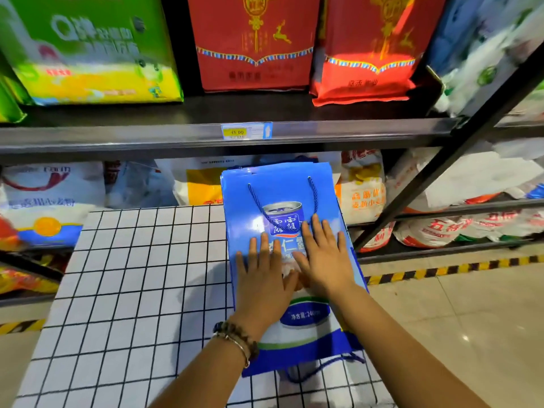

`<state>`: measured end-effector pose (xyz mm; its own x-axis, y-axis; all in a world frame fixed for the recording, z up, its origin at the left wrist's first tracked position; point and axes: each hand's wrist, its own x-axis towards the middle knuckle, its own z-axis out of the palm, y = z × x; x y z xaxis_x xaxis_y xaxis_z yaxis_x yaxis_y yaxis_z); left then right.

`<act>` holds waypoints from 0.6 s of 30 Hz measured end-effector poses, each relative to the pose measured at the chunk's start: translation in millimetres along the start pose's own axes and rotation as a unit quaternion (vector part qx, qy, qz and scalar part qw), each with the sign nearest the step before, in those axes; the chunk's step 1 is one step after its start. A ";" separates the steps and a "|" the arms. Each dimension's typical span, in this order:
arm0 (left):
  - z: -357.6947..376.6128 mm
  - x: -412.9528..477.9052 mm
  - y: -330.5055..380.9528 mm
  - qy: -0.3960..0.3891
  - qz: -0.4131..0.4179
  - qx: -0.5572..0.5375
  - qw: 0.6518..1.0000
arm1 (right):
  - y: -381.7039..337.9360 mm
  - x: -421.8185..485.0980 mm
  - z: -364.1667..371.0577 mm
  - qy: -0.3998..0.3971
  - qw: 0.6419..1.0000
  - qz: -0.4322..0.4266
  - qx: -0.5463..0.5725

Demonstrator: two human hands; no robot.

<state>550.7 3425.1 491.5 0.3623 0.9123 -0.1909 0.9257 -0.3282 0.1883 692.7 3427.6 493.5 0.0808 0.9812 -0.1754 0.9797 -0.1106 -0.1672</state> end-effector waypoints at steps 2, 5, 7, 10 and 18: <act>3.8 5.8 -0.3 -0.029 -0.005 0.007 1.000 | 3.6 6.7 10.6 -0.027 1.000 0.005 -0.015; 10.7 8.9 0.3 -0.044 -0.008 0.024 0.999 | 3.0 9.5 19.1 -0.038 0.999 0.008 -0.016; 9.9 10.0 0.7 -0.046 -0.013 0.039 0.998 | 3.1 11.0 20.7 -0.041 0.999 0.009 -0.006; 4.2 11.4 -0.5 -0.047 -0.008 0.015 0.999 | 5.8 12.9 12.1 -0.045 0.998 -0.011 0.044; -20.4 -5.3 -46.3 0.258 -0.148 -0.441 0.847 | 57.5 -0.4 -33.3 0.128 0.898 0.162 0.388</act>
<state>503.7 3440.4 503.5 -0.1770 0.9830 0.0481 0.4442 0.0362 0.8952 755.1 3426.0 516.2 0.4753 0.8711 -0.1237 0.4820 -0.3754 -0.7917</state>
